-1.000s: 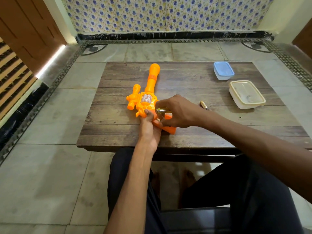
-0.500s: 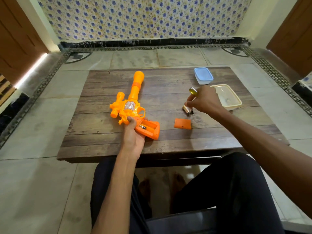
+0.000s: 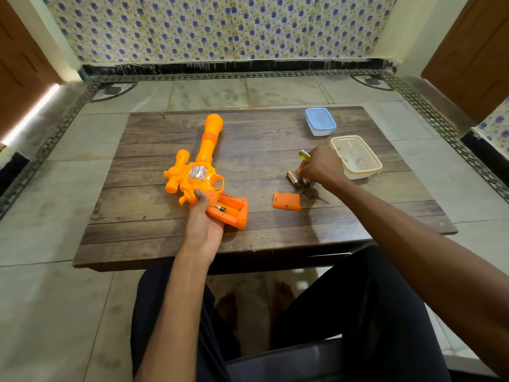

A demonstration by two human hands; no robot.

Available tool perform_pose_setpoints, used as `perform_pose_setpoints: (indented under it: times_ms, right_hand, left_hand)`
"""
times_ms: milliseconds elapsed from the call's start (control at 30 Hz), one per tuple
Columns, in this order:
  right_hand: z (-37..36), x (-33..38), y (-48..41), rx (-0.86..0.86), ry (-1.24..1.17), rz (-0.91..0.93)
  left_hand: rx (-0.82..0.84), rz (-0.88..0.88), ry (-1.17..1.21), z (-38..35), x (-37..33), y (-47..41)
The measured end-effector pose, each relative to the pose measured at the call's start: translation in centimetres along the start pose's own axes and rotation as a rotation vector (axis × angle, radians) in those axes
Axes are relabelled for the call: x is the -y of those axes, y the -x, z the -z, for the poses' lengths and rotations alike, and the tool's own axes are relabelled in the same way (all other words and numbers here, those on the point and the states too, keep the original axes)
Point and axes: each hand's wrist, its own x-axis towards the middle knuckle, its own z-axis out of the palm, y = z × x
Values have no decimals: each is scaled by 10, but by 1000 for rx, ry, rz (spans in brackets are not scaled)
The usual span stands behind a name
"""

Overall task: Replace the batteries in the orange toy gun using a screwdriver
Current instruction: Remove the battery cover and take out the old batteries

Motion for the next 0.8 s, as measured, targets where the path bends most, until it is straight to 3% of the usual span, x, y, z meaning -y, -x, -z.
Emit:
perform_pose_setpoints:
  times_ms: [167, 267, 400, 500, 600, 800]
  right_hand:
    - [6, -3, 11, -48, 11, 40]
    - [21, 7, 38, -96, -238, 33]
    - [32, 25, 101, 273, -843, 54]
    - [13, 34, 131, 337, -835, 148]
    - [-12, 45, 144, 325, -819, 112]
    - [-19, 65, 150, 475, -1261, -63]
  left_hand:
    - [-1, -5, 12, 0, 0, 1]
    - [2, -2, 36, -2, -2, 2]
    - [-1, -5, 87, -8, -6, 8]
    - [22, -62, 51, -16, -8, 14]
    - [38, -138, -19, -25, -9, 21]
    - [51, -256, -367, -49, -25, 33]
